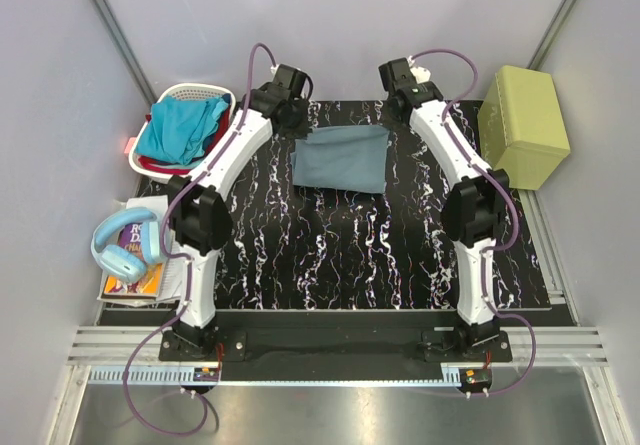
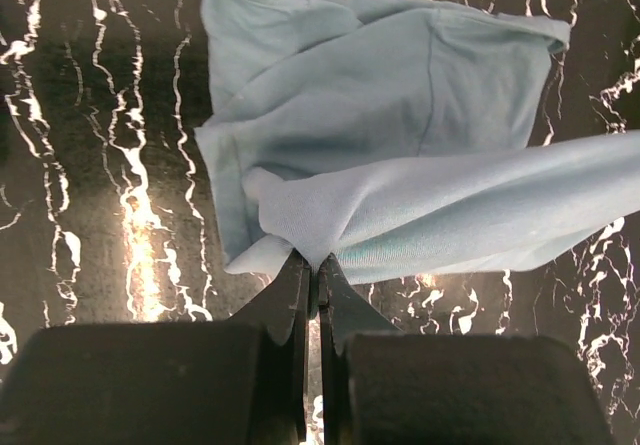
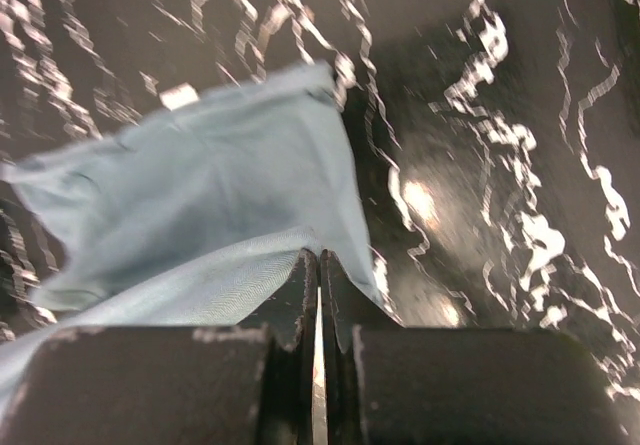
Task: Fold and stack the t-shirts
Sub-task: Fold the long partially folded tshirt into a neat square
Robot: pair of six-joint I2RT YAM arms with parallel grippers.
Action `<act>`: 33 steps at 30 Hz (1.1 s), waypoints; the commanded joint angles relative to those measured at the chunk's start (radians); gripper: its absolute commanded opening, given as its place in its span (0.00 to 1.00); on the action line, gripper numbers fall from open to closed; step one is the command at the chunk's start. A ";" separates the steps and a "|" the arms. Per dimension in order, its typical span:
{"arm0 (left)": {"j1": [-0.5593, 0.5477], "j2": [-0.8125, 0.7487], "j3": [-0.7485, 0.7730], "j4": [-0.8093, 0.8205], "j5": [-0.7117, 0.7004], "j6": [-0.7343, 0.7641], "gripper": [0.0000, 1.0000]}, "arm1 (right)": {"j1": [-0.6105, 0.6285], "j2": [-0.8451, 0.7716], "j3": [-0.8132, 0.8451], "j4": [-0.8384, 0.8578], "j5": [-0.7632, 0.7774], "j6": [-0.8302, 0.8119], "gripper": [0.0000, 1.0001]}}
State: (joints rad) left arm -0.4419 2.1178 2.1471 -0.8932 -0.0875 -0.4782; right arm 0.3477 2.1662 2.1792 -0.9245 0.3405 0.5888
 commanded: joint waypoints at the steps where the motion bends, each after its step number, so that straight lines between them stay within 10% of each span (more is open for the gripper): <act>1: 0.049 0.010 0.083 -0.010 -0.083 0.039 0.02 | -0.024 0.058 0.186 -0.048 0.092 -0.043 0.00; 33: 0.157 0.317 0.316 0.120 0.078 0.027 0.06 | -0.107 0.435 0.513 -0.033 0.012 -0.043 0.00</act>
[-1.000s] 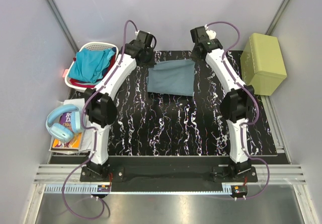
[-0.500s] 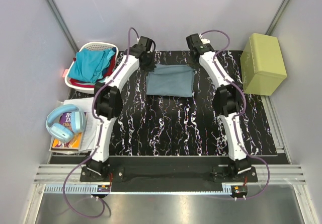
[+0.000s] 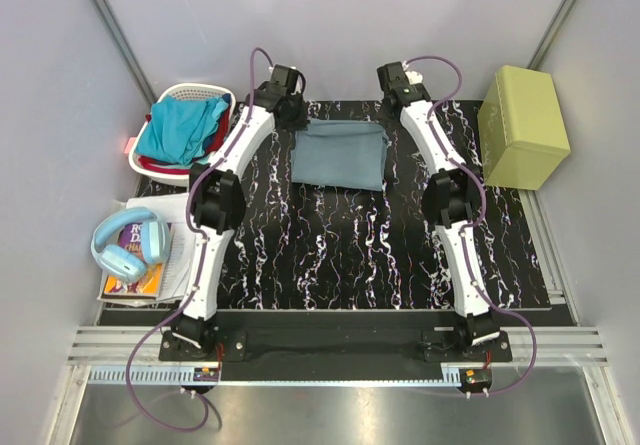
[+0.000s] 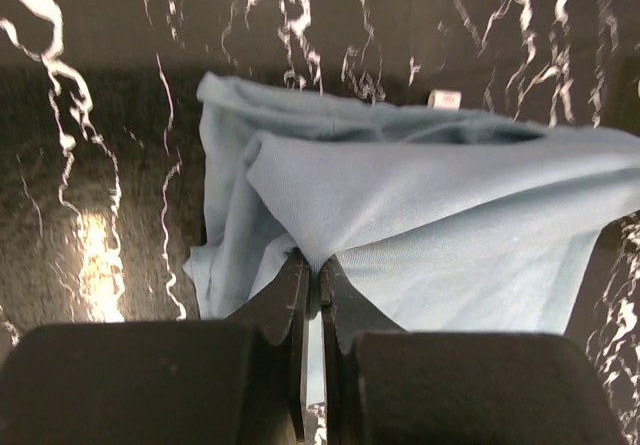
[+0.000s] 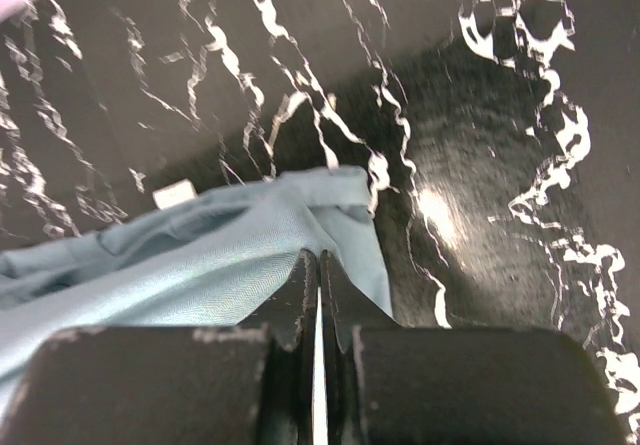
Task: Fold and stack the t-shirts
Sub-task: Fold the long partially folded tshirt into a neat square
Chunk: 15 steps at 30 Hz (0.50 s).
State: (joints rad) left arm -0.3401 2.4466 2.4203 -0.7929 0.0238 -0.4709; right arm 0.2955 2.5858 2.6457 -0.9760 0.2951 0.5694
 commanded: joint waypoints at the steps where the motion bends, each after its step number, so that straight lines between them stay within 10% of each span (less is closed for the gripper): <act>1: 0.062 -0.003 0.042 0.021 -0.030 0.017 0.06 | -0.061 0.031 0.048 0.019 0.046 -0.022 0.00; 10: 0.067 0.075 0.045 0.026 0.039 0.014 0.31 | -0.085 0.088 0.066 0.033 -0.010 -0.019 0.02; 15: 0.056 0.013 0.037 0.030 -0.005 0.012 0.80 | -0.085 0.056 0.060 0.023 -0.004 -0.022 0.50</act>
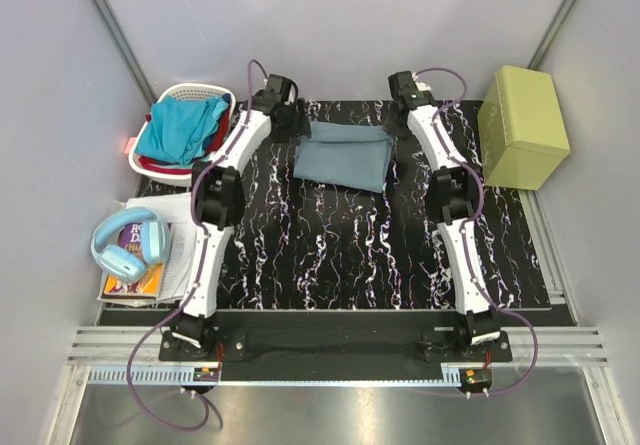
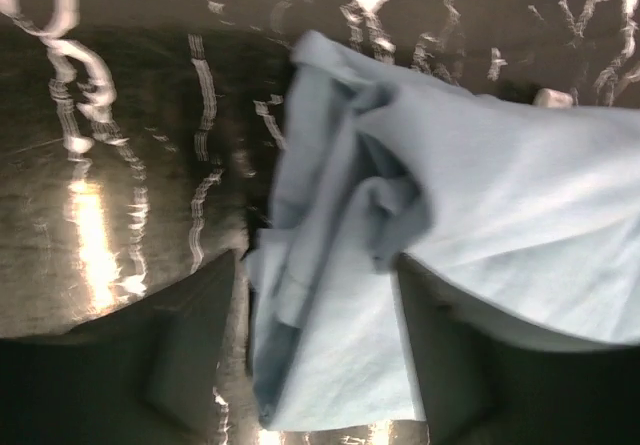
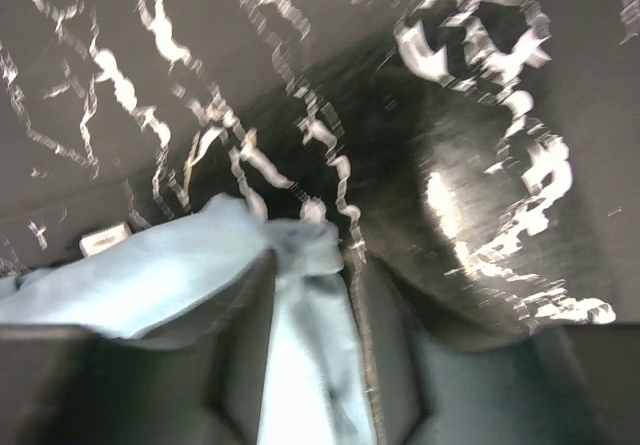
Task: Fold and stack the t-shirts
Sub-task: Fold the long partially folded tshirt into a neat square
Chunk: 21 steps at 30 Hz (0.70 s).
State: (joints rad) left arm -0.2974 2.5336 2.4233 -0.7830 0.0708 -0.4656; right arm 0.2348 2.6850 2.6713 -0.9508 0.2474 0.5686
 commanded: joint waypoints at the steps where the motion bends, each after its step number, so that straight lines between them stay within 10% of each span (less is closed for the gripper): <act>1: 0.009 -0.094 0.010 0.037 -0.063 0.007 0.86 | -0.023 -0.063 0.033 -0.005 0.040 -0.022 0.53; 9: -0.065 -0.349 -0.286 0.228 -0.126 0.019 0.99 | 0.058 -0.236 -0.140 -0.011 0.035 -0.042 0.76; 21: -0.128 -0.363 -0.513 0.271 0.004 0.004 0.99 | 0.159 -0.531 -0.810 0.257 -0.004 0.007 0.72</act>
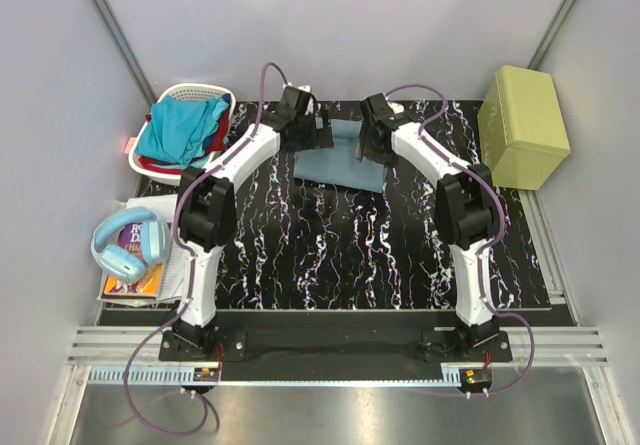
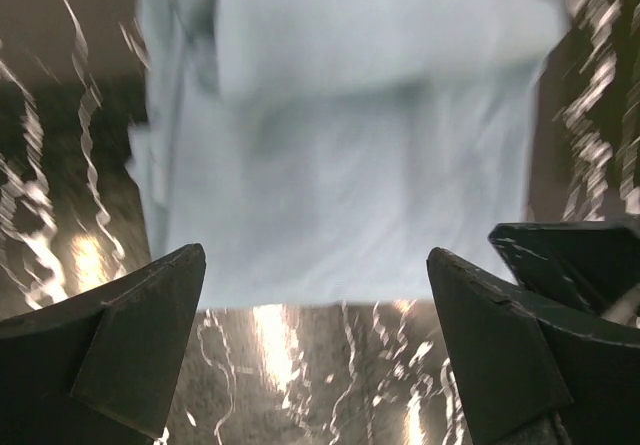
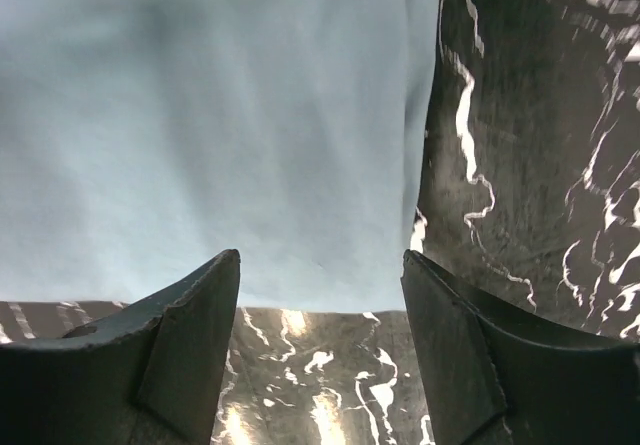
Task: Fold and stack the t-shirts
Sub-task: Fold the long partially folded tshirt into a neat square, then smooth out wrinkles on the folded tshirt
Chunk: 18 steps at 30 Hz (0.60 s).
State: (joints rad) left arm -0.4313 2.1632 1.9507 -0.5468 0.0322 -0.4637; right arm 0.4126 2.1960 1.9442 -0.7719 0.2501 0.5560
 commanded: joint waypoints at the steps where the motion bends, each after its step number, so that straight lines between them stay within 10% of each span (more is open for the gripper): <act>1: 0.005 0.013 -0.042 0.036 0.044 0.003 0.99 | -0.018 -0.042 -0.094 0.080 -0.002 0.016 0.72; 18: 0.005 0.158 -0.042 0.004 0.090 0.013 0.91 | -0.020 0.048 -0.160 0.106 -0.080 0.010 0.55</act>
State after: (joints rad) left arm -0.4297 2.3245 1.9182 -0.5472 0.0856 -0.4599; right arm 0.3916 2.2566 1.8122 -0.6666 0.1978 0.5510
